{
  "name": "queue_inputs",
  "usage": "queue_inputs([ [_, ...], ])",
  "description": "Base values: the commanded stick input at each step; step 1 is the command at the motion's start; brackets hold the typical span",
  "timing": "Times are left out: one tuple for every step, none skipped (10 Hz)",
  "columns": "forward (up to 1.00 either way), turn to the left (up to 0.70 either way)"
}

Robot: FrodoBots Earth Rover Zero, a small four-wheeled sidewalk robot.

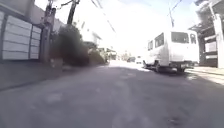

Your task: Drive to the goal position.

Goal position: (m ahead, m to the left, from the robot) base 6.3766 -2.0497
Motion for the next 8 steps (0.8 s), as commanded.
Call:
queue_inputs([
  [1.0, -0.01],
  [1.0, -0.01],
  [1.0, -0.01],
  [1.0, -0.01],
  [1.0, -0.01],
  [1.0, -0.01],
  [1.0, -0.01],
  [1.0, -0.01],
])
